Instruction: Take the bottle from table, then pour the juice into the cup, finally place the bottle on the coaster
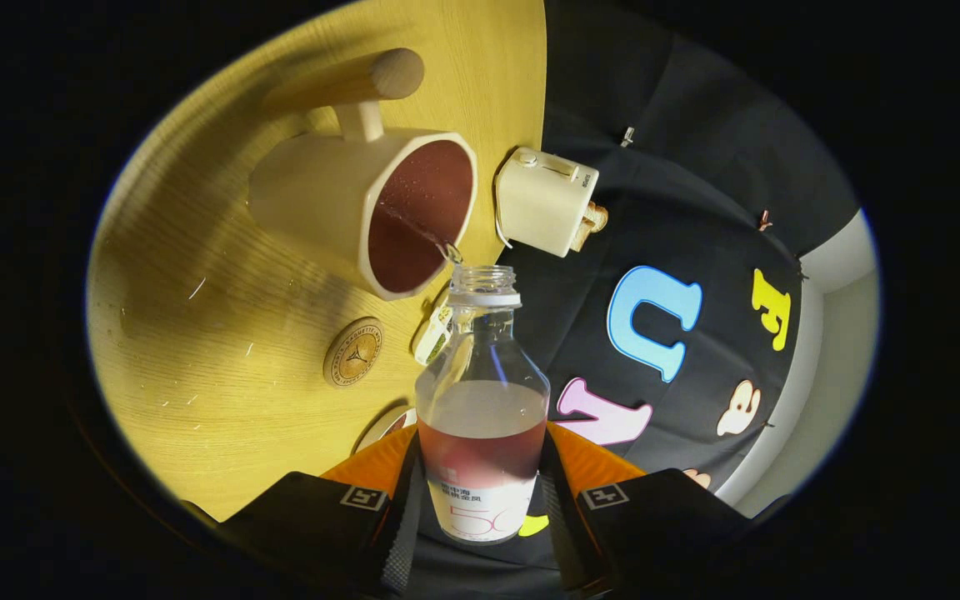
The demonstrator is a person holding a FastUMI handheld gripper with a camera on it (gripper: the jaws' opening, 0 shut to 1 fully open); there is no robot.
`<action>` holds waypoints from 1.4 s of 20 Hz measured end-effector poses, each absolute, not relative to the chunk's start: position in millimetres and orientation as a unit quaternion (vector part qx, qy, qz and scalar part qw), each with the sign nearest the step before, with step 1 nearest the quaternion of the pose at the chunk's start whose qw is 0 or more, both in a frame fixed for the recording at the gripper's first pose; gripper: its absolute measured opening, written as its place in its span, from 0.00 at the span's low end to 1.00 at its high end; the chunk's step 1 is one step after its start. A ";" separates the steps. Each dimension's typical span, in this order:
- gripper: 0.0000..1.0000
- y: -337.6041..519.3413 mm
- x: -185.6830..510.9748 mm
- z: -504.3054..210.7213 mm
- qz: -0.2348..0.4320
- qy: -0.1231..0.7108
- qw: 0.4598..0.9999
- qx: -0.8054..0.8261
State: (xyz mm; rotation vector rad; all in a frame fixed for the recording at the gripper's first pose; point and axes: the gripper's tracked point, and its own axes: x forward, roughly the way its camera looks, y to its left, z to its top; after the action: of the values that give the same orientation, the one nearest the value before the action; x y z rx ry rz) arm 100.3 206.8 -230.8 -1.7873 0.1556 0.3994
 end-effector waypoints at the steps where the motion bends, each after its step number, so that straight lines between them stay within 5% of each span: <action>1: 0.69 206.7 100.2 -230.4 0.173 0.067 0.606 -0.774; 28: 0.69 220.5 106.9 -215.4 0.172 -0.012 0.534 -0.828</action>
State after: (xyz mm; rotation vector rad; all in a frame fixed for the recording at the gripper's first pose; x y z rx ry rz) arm 106.9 220.5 -215.4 -1.9729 -0.0282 0.4107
